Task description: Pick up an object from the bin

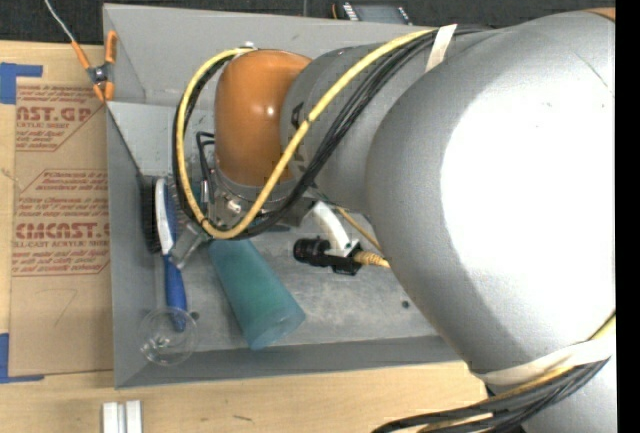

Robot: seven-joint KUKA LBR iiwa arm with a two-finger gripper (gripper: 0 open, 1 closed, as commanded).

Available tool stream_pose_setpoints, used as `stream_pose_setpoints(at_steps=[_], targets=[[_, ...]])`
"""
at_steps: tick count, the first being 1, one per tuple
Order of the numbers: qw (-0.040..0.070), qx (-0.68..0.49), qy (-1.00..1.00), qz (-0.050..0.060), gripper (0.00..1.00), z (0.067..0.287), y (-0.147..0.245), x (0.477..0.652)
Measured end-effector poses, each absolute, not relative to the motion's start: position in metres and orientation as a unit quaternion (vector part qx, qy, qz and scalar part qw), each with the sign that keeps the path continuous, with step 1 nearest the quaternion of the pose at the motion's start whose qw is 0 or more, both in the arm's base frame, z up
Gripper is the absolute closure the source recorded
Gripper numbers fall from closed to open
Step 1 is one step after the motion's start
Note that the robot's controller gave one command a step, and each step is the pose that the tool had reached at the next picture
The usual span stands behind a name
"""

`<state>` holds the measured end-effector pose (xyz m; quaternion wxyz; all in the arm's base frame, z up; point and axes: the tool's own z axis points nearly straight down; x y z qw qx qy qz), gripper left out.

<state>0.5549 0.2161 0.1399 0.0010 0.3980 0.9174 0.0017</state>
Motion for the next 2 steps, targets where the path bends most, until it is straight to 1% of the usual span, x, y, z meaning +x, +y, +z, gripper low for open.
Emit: stream_pose_setpoints(at_steps=[1,2], targets=[[0.002,0.309,0.951,0.005,0.00,0.074,0.237,0.546],[0.002,0.458,0.889,0.006,0.00,0.071,0.241,0.521]])
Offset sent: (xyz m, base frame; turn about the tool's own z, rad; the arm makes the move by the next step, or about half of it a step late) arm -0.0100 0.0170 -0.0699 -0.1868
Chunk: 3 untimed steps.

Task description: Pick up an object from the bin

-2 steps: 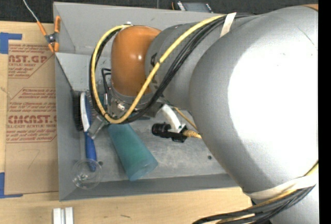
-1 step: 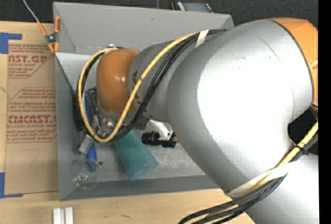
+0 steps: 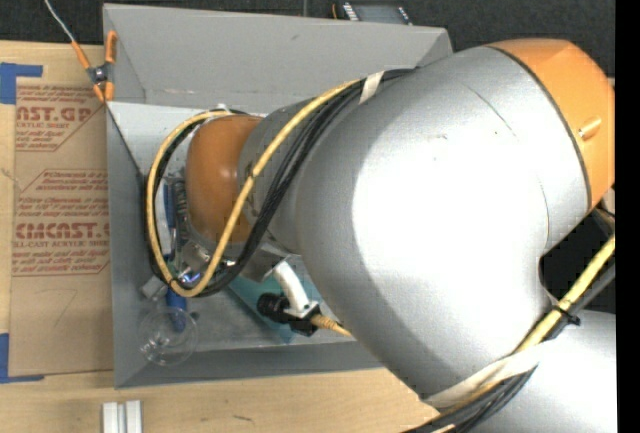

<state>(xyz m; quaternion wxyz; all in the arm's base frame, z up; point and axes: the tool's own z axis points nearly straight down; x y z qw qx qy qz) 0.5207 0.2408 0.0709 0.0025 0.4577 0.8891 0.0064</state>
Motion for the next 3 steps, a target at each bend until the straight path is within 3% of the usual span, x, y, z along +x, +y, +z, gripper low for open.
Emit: stream_pose_setpoints(at_steps=[1,2,3], targets=[[0.000,0.458,0.889,0.004,1.00,0.069,0.240,0.519],[0.000,0.442,0.897,0.002,1.00,0.088,0.242,0.499],[0.004,0.328,0.945,0.003,1.00,0.148,0.186,0.555]])
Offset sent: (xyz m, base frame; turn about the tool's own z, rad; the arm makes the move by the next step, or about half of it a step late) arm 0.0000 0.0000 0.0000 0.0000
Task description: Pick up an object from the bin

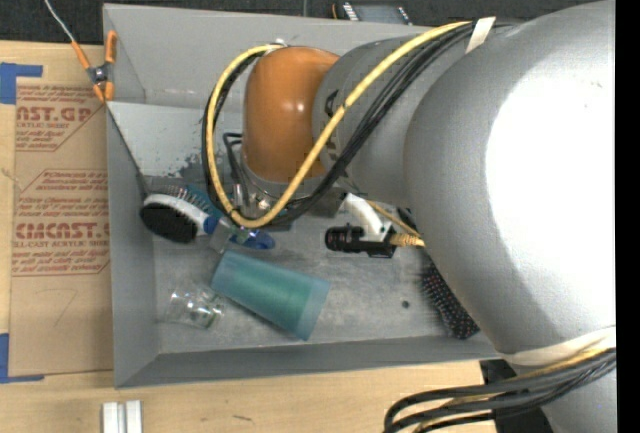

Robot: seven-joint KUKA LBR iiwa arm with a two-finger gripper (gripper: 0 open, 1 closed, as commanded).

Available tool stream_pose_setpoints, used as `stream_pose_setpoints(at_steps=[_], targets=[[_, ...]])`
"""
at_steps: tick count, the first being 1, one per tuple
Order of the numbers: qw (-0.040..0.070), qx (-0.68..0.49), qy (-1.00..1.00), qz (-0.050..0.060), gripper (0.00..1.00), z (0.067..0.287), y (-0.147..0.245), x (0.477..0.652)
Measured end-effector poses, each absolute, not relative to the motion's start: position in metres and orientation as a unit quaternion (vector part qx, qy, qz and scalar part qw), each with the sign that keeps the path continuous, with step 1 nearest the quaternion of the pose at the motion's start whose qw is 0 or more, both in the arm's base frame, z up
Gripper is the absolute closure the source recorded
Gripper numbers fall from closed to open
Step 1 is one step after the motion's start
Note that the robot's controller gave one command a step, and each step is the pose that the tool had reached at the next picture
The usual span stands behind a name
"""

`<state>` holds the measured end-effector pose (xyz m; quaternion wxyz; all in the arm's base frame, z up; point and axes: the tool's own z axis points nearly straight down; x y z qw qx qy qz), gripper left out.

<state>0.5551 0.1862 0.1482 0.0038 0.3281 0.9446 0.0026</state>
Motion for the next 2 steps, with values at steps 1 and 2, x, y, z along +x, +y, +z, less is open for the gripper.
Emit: stream_pose_setpoints(at_steps=[1,2], targets=[[0.002,0.402,0.916,0.002,1.00,0.138,0.218,0.557],[-0.005,0.381,0.924,-0.007,1.00,0.128,0.227,0.574]])
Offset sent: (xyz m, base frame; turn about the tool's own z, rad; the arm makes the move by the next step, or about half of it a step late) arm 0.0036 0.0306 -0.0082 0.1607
